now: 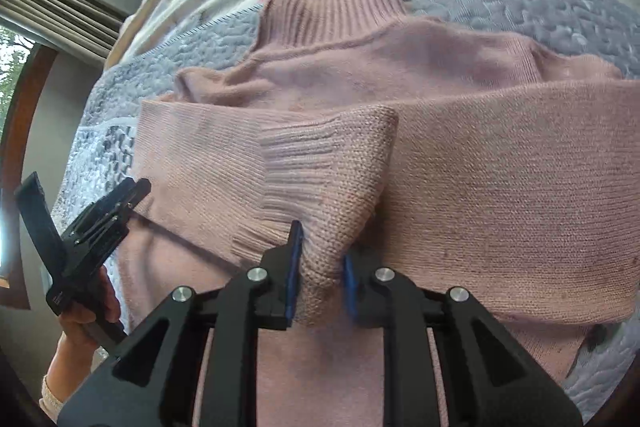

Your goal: Fold small clothes

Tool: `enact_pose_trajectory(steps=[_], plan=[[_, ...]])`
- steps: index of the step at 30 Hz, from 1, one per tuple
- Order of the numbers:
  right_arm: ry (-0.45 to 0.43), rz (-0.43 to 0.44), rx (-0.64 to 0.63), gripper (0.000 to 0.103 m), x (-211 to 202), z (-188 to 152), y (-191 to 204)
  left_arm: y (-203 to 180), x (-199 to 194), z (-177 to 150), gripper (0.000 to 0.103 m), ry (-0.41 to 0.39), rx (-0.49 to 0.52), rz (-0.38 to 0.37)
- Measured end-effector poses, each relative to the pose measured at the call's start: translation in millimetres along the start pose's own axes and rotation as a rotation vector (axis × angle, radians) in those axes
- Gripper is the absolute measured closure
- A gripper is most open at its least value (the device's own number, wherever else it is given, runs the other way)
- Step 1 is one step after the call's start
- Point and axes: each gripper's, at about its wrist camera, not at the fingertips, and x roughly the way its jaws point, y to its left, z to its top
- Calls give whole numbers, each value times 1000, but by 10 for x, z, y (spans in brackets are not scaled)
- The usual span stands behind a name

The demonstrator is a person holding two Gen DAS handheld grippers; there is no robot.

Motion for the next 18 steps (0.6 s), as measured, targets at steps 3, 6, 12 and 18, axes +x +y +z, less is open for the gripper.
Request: enact_pose_trajectory(steps=[3,6,12,18], plan=[[-2,-50,-24,73,53,-76,-33,-1,75,-40,57,15,-3,5],[-75,-118,-74,68,-159,-103,78,37,-24,-36,57,8,-4,-16],[-100,-90,-214,61,-275,-76,573,158,-251,55,53,-39,-98,-102],[-1,-148,-235,56,183,-79,765,42,-171,59,53,-19,-81,-116]])
